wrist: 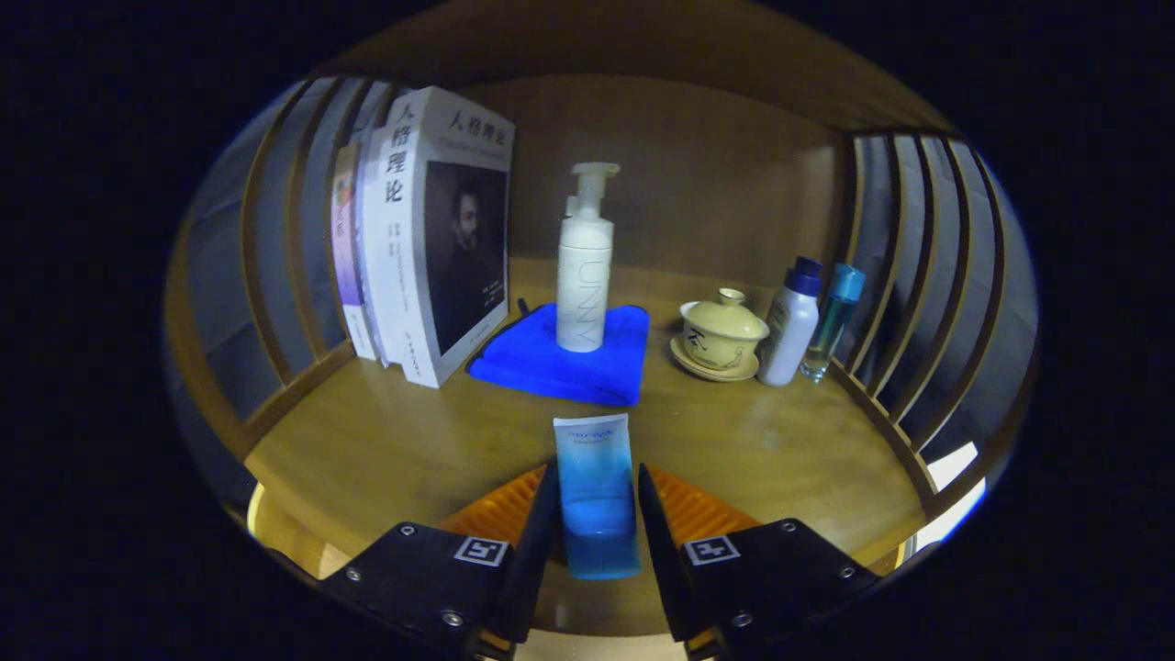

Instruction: Pull open the drawer, take out the items inside it, and place them on the countertop above the cabinet.

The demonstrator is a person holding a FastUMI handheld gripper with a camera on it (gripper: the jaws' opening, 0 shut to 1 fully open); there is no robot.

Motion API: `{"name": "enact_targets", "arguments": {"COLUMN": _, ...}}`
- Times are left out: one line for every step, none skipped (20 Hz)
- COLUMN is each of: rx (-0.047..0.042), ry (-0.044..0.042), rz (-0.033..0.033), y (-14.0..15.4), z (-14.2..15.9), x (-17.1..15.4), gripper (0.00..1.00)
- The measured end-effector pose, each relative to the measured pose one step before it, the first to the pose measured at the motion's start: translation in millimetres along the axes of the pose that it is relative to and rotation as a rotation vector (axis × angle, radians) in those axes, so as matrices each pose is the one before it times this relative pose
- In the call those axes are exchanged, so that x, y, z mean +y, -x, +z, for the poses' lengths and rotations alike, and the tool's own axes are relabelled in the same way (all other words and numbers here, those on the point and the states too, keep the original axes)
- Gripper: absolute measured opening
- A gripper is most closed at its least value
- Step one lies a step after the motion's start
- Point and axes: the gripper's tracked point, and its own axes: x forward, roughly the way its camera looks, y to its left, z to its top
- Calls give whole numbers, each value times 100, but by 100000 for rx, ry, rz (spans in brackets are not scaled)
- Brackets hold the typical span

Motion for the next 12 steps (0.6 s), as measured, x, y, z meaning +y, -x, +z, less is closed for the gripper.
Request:
{"name": "enact_targets", "arguments": {"rx": -1628, "ry": 2378, "rz": 1273, "y": 412, "z": 114, "x": 338, "gripper": 58}}
{"name": "enact_targets", "arguments": {"rx": -2928, "ry": 691, "rz": 1411, "y": 790, "z": 609, "x": 403, "gripper": 71}}
{"name": "enact_targets", "arguments": {"rx": -3772, "ry": -1304, "rz": 1766, "y": 991, "z": 774, "x": 498, "gripper": 79}}
{"name": "enact_targets", "arguments": {"rx": -4407, "ry": -2868, "rz": 1512, "y": 1367, "z": 802, "x": 497, "gripper": 87}}
{"name": "enact_targets", "arguments": {"rx": -4025, "ry": -3662, "rz": 407, "y": 1516, "z": 788, "x": 187, "gripper": 95}}
{"name": "enact_targets", "arguments": {"rx": -4385, "ry": -3587, "rz": -363, "y": 1864, "z": 995, "x": 62, "gripper": 95}}
{"name": "enact_targets", "arguments": {"rx": -4347, "ry": -3004, "rz": -309, "y": 2370, "z": 1335, "x": 128, "gripper": 95}}
{"name": "enact_targets", "arguments": {"rx": -4531, "ry": -1733, "rz": 189, "y": 2091, "z": 966, "x": 87, "gripper": 95}}
{"name": "enact_targets", "arguments": {"rx": -3972, "ry": -609, "rz": -146, "y": 2144, "z": 806, "x": -42, "gripper": 95}}
{"name": "enact_targets", "arguments": {"rx": -4087, "ry": 399, "rz": 15, "y": 2058, "z": 829, "x": -37, "gripper": 95}}
{"name": "enact_targets", "arguments": {"rx": -3775, "ry": 90, "rz": -120, "y": 1828, "z": 469, "x": 63, "gripper": 95}}
{"name": "enact_targets", "arguments": {"rx": -3620, "ry": -94, "rz": 211, "y": 1904, "z": 391, "x": 216, "gripper": 95}}
